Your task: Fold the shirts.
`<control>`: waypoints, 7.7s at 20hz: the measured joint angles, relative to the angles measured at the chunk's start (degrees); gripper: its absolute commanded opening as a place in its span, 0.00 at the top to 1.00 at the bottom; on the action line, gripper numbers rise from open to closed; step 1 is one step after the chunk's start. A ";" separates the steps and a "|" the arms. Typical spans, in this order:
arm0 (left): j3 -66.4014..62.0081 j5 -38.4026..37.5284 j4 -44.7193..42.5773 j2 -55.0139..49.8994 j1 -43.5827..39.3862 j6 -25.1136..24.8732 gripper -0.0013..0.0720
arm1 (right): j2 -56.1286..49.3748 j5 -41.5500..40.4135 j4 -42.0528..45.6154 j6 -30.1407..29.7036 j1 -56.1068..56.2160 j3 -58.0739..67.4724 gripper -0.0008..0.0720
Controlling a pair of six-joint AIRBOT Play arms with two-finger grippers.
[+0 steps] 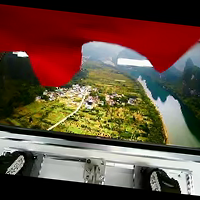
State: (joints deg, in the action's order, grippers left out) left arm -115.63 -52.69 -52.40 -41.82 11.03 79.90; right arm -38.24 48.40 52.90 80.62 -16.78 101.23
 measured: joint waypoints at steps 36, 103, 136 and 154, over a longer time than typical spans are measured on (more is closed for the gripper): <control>44.76 19.08 0.59 -41.55 -4.85 -1.79 0.93 | -44.78 -35.23 4.48 -2.91 14.82 -38.80 0.91; 89.42 -13.09 5.03 -30.86 8.90 -12.76 0.47 | -34.34 33.00 16.55 -0.44 -8.76 -43.74 0.25; 63.10 -15.34 5.99 -35.65 3.13 -16.02 0.93 | -43.56 5.90 0.26 -3.54 5.81 -44.96 0.91; 21.07 -16.28 13.77 -71.71 2.03 -7.32 0.54 | -68.94 0.04 1.64 4.15 11.85 -15.23 0.60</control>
State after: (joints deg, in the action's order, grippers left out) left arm -94.56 -68.97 -38.63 -113.54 13.06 72.58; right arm -107.18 48.45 54.54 84.77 -4.93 86.00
